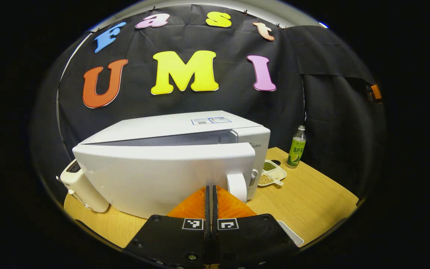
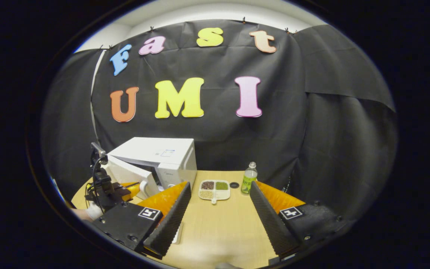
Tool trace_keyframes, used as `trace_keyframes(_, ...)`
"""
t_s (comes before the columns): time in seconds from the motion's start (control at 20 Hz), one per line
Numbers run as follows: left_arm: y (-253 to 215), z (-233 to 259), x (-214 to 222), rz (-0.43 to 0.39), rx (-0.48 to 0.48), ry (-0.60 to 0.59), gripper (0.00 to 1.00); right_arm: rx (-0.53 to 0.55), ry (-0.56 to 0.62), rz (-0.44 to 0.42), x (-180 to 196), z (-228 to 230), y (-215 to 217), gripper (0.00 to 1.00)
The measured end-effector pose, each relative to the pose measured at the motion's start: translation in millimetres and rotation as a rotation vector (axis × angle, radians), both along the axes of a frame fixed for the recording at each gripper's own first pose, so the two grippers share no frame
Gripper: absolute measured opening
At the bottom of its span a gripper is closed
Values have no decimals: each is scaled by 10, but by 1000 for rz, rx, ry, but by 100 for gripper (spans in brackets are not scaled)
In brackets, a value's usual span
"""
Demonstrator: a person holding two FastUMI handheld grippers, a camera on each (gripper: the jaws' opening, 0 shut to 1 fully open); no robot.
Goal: Open the microwave oven with the left hand, put the food in, and close the microwave oven.
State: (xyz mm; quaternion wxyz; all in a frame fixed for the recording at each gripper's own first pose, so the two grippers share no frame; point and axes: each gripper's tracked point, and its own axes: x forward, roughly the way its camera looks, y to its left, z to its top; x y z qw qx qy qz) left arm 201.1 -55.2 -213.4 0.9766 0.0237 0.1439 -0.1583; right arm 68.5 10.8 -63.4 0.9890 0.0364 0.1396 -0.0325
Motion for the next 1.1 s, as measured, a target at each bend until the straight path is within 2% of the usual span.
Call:
trace_keyframes(0.15,-39,-10,119,1,-15,2,0,-4,11,-20,-17,-33,-69,92)
trace_keyframes(0.2,-54,-25,151,0,-19,4,0,-3,16,-26,-16,-54,-91,100)
trace_keyframes(0.25,-64,-28,184,1,-22,3,0,1,24,-30,-18,-72,-95,92)
trace_keyframes(0.4,-80,-89,265,8,-33,15,0,3,34,-42,-25,-103,-119,92)
trace_keyframes(0.45,-83,-110,291,10,-40,18,0,-5,34,-47,-27,-98,-130,100)
trace_keyframes(0.5,-91,-115,318,12,-45,21,0,-12,33,-51,-26,-88,-143,92)
trace_keyframes(0.55,-102,-129,342,13,-49,22,0,-17,34,-55,-21,-88,-155,100)
trace_keyframes(0.6,-105,-145,362,16,-50,26,0,-18,37,-57,-24,-90,-159,92)
trace_keyframes(0.65,-112,-148,385,18,-50,30,0,-17,39,-57,-23,-100,-160,100)
trace_keyframes(0.7,-113,-154,394,18,-53,30,0,-15,42,-57,-20,-100,-157,92)
trace_keyframes(0.85,-112,-153,390,10,-57,31,0,-11,49,-55,24,-125,-152,92)
trace_keyframes(0.9,-114,-157,391,10,-56,32,0,-10,50,-53,43,-126,-145,100)
trace_keyframes(0.95,-111,-158,391,11,-55,31,0,-11,50,-49,55,-124,-130,100)
trace_keyframes(1.0,-111,-153,398,12,-55,30,0,-15,49,-45,62,-112,-119,92)
trace_keyframes(1.05,-109,-158,406,13,-57,32,0,-19,47,-41,79,-103,-111,100)
trace_keyframes(1.1,-106,-161,404,13,-59,33,0,-23,46,-39,93,-95,-104,100)
